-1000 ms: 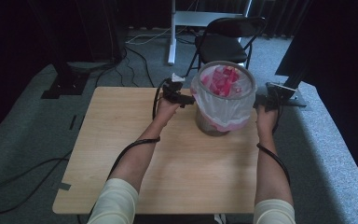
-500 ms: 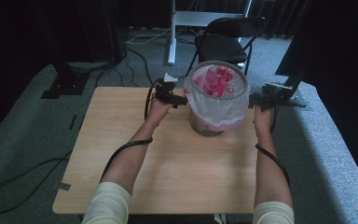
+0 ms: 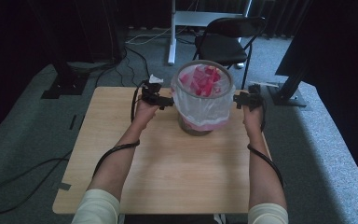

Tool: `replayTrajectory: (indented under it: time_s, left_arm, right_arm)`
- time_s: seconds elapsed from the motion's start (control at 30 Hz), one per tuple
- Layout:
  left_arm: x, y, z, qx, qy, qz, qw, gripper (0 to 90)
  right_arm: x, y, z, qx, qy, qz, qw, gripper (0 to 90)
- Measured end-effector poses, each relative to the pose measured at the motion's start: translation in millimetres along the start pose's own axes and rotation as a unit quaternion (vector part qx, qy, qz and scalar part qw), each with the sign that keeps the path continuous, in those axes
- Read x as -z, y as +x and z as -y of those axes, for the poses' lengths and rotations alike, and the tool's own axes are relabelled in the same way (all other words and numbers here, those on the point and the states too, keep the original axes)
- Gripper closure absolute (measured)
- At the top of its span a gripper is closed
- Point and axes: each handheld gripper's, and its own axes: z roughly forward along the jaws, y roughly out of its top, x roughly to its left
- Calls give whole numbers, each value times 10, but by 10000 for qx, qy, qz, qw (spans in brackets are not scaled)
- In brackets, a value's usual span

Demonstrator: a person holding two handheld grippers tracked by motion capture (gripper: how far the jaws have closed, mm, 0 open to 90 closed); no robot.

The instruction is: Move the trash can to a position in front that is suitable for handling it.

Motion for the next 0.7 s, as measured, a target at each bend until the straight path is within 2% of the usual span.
replayTrajectory:
  time_s: [0.2, 0.5, 0.7]
  left_arm:
    - [101, 109, 48, 23, 3, -111, 9999, 0]
    - [278, 330, 114, 126, 21, -317, 9994, 0]
    - [357, 408, 139, 148, 42, -358, 9992, 0]
  right_arm:
    - [-70, 106, 13, 27, 19, -215, 9998, 180]
    - [-194, 363, 25, 294, 124, -475, 9984, 179]
    - [-236, 463, 46, 377, 155, -632, 9972, 177]
